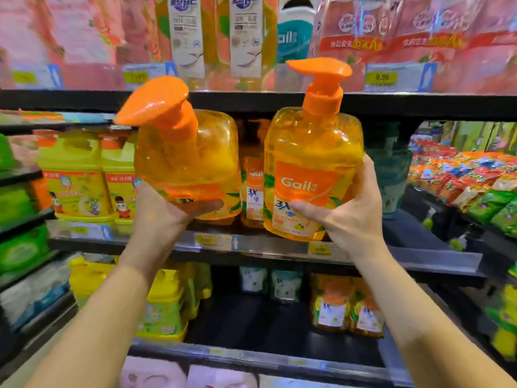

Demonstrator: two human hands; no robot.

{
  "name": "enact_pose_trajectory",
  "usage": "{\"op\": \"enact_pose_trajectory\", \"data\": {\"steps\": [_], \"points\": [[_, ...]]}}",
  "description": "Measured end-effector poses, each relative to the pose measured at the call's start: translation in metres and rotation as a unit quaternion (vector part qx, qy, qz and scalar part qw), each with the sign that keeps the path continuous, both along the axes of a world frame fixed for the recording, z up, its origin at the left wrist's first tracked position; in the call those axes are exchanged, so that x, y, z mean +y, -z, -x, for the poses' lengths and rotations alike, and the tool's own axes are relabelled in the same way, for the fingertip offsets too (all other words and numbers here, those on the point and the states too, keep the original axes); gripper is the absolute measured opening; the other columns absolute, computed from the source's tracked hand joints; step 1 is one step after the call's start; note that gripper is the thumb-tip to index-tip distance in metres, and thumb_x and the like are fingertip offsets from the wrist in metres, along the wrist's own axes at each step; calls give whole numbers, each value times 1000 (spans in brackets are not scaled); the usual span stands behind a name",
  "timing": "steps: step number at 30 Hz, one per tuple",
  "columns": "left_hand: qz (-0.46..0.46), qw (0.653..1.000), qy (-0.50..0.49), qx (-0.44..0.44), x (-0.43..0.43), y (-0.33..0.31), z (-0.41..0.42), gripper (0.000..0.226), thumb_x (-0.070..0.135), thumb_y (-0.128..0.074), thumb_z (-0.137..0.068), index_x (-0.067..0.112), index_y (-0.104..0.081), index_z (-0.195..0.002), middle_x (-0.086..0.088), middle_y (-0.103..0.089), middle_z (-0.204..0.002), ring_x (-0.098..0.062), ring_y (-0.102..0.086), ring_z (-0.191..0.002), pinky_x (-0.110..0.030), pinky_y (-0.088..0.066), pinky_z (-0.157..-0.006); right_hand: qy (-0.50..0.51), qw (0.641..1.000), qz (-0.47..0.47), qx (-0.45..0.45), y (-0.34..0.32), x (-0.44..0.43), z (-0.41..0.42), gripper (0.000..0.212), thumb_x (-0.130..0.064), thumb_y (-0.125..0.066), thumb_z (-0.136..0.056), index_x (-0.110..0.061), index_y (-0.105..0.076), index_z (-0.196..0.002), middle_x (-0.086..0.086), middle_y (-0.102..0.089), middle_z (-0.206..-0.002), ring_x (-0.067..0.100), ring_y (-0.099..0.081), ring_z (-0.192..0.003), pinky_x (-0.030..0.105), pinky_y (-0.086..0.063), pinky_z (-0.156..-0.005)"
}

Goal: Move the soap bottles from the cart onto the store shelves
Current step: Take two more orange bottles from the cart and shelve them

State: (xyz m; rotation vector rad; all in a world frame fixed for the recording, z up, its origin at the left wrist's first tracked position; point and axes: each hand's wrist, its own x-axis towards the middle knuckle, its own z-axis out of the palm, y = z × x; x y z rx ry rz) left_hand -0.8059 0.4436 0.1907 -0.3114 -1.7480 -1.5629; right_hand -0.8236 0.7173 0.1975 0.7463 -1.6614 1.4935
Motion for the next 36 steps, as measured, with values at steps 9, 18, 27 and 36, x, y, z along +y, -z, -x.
{"op": "enact_pose_trajectory", "data": {"steps": [9,18,27,36], "points": [[5,998,-56,-39,-22,19,44,90,18,-102,-38,17,-66,-120,20,-77,-93,9,-72,-81,-14,-58,-73,-25,999,-31,2,15,-13,52,105,-24,-95,-61,-17,-37,-148,-7,-55,-140,11,-56,-132,37,-51,-108],[-30,988,-47,-141,-38,50,67,99,53,-103,-22,19,-70,-109,2,-81,-92,-23,-79,-86,-46,-64,-81,21,991,-92,-97,37,-30,72,119,-45,-97,-53,-18,-37,-153,-11,-53,-139,-5,-52,-128,30,-48,-110],[27,985,-59,-159,-37,37,62,95,45,-96,-37,19,-63,-122,4,-77,-100,-16,-76,-89,-32,-62,-70,8,971,-115,-208,31,-39,77,119,-47,-90,-53,-26,-30,-154,-19,-57,-125,-4,-58,-114,14,-51,-89],[150,961,-134,-192,-43,29,66,122,95,-74,-33,29,-55,-133,0,-69,-123,-25,-66,-113,-51,-60,-91,24,954,-124,-272,28,-41,77,106,-61,-85,-62,-34,-33,-151,-14,-62,-127,2,-61,-111,35,-52,-97]]}}
